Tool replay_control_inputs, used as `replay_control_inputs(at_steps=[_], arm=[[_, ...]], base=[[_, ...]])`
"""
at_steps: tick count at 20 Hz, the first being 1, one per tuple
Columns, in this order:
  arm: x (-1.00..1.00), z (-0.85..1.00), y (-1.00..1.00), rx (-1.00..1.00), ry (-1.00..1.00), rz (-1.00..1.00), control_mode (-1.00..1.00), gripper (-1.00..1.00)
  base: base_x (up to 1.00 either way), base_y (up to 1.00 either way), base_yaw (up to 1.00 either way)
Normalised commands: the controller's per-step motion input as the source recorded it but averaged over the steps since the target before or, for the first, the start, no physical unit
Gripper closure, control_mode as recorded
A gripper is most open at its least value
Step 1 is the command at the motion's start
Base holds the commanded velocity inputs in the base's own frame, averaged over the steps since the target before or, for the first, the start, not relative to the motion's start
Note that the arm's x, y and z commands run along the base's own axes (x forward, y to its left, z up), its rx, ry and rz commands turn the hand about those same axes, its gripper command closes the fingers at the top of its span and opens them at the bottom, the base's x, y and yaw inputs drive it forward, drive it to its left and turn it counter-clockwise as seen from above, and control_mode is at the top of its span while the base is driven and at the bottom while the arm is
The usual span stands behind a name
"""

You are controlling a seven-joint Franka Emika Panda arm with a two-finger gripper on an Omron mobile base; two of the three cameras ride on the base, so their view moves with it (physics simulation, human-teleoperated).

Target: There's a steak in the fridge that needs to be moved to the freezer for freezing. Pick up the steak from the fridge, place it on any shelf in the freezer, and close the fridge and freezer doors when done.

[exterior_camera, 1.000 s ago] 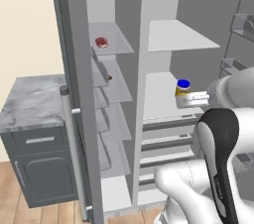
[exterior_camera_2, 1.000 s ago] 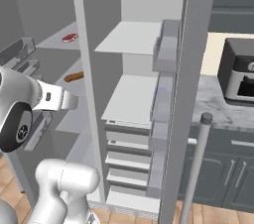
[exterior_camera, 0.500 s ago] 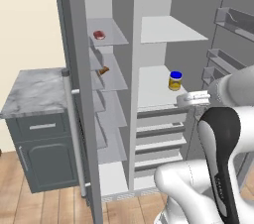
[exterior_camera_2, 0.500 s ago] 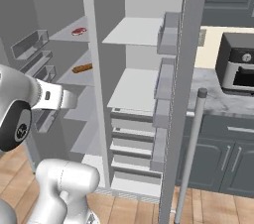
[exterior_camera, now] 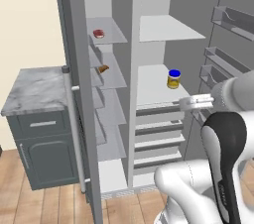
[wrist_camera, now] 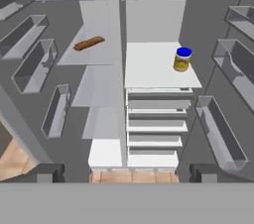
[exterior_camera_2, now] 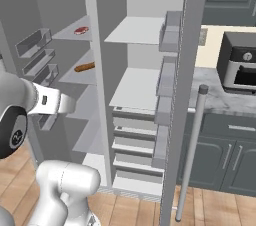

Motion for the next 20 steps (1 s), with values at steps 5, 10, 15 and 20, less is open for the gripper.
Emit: replay_control_inputs(at_steps=[5,10,15,20], arm=[[-0.23,0.0,-0.14,0.0,-0.03,0.0,-1.0,-1.0],[-0.61,0.0,-0.65,0.0,-0.1,0.0,-1.0,-1.0],[-0.57,0.0,-0.85,0.0,-0.21,0.0,-1.0,-1.0],[-0.06,-0.16,-0.8,0.0,-0.22,0.0,-1.0,-1.0]], base=[[0.0,0.0,0.0],[0.0,0.0,0.0],[0.0,0.0,0.0],[0.0,0.0,0.0]])
